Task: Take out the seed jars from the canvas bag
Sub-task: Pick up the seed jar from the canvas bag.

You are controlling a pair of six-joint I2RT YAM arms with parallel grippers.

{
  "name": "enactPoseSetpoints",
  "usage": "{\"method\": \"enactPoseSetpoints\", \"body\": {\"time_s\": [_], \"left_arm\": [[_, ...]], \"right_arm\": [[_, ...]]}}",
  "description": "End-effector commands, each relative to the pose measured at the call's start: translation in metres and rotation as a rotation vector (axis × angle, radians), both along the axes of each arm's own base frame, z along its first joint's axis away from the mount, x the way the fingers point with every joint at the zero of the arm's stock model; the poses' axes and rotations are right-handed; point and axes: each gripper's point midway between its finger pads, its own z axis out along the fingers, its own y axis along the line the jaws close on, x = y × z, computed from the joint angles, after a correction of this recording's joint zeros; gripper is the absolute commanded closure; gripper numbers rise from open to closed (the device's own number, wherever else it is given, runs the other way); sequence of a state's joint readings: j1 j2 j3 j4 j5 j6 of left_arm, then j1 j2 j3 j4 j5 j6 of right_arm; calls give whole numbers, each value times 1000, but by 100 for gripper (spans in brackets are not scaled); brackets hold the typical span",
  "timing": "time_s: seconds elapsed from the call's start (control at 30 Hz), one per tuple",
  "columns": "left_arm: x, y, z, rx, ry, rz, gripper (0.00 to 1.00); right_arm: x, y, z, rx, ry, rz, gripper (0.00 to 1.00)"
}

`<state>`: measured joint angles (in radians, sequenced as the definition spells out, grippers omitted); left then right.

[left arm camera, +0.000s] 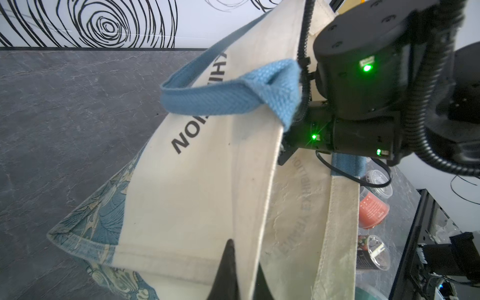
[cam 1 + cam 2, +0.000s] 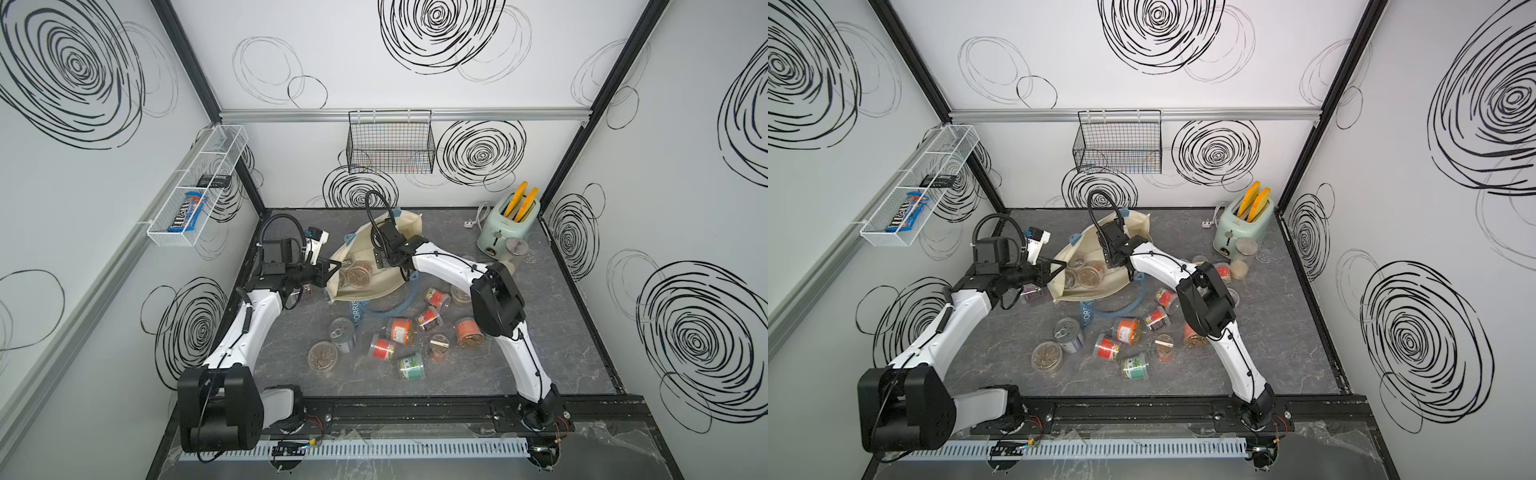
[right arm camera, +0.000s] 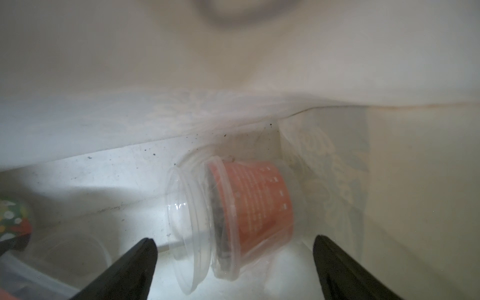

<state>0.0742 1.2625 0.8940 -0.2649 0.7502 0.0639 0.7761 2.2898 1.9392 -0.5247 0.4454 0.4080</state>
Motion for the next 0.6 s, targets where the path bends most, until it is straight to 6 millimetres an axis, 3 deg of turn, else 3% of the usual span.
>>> {"method": "enactPoseSetpoints", "body": {"time_s": [0.0,0.13,0.23,0.47,0.57], "left_arm": [[-6,-12,11,-66,24,-56,100],[-5,-15,16,-86,26,-67,100],[-5,-15,16,-83,26,-70,100],[-3,-14,11,-83,41,-61,100],[-3,-14,9,-84,46,-60,100]], "right_arm": [[16,-25,-21,-86,1,-44,0],[24,-27,-32,-92,12,-11,2],[25,-17,-39,-55,51,67,4],[10,-6,-59,-23,173,171,5],[-5,11,-58,21,215,251,7]]}}
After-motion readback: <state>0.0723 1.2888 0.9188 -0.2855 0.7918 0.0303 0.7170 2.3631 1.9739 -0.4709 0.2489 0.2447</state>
